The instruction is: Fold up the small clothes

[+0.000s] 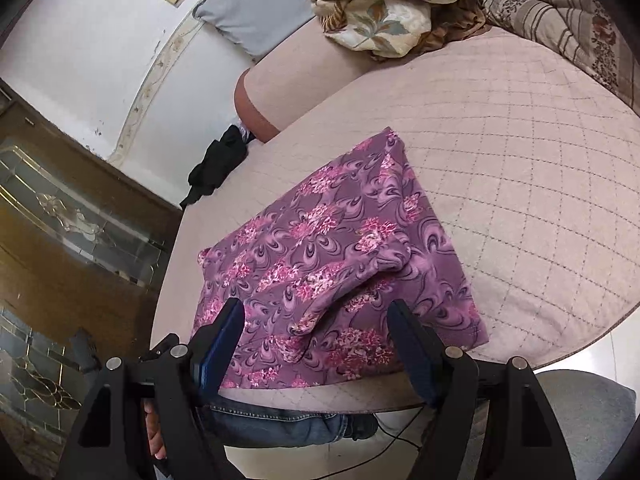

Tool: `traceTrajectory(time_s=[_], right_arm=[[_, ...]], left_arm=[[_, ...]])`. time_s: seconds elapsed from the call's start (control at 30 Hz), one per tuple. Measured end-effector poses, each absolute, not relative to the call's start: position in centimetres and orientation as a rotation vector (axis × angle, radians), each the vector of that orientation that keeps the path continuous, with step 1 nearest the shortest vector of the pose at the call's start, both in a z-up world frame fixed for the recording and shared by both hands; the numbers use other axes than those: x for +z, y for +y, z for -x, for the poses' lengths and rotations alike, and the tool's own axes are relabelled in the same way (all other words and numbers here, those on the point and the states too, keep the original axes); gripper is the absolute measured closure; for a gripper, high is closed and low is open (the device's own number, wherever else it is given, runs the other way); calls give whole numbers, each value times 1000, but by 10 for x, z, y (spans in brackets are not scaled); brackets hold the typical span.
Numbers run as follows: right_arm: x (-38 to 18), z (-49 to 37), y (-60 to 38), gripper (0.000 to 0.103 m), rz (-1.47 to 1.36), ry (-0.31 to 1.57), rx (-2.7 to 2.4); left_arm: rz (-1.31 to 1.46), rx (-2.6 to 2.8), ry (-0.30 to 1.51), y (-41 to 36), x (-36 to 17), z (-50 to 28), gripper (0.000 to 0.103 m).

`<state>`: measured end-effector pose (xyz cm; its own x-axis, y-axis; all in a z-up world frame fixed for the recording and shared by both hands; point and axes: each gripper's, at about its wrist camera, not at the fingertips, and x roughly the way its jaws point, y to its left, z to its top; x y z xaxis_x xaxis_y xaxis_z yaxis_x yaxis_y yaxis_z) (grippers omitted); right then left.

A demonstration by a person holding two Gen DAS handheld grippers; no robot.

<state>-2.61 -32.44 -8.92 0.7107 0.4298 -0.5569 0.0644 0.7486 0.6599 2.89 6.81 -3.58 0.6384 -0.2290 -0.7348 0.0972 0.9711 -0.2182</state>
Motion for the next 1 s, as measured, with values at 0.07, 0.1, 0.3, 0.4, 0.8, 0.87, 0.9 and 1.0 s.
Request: traceTrajectory(time_s=[0.07, 0.1, 0.3, 0.4, 0.8, 0.87, 0.9, 1.0], right_arm=[[-89, 24, -321, 25, -684, 771, 219], [-87, 24, -319, 25, -659, 766, 202], [-82, 34, -317, 25, -607, 725, 181], [-86, 45, -327, 25, -630, 707, 183], [-111, 4, -325, 25, -688, 883, 206], [-113, -15, -327, 27, -744, 903, 213], [-114, -25, -329, 27, -761, 924, 199], [-122, -47, -333, 29, -787, 949, 163]], left_arm=[[163, -188, 862, 68, -36, -29, 42], [165, -189, 863, 68, -36, -29, 41], [238, -174, 811, 78, -27, -31, 41], [328, -106, 779, 95, -18, -35, 40], [703, -59, 985, 160, -47, -64, 37], [701, -58, 1006, 158, -46, -76, 37], [687, -60, 1025, 155, -47, -82, 37], [675, -108, 1060, 142, -58, -85, 37]])
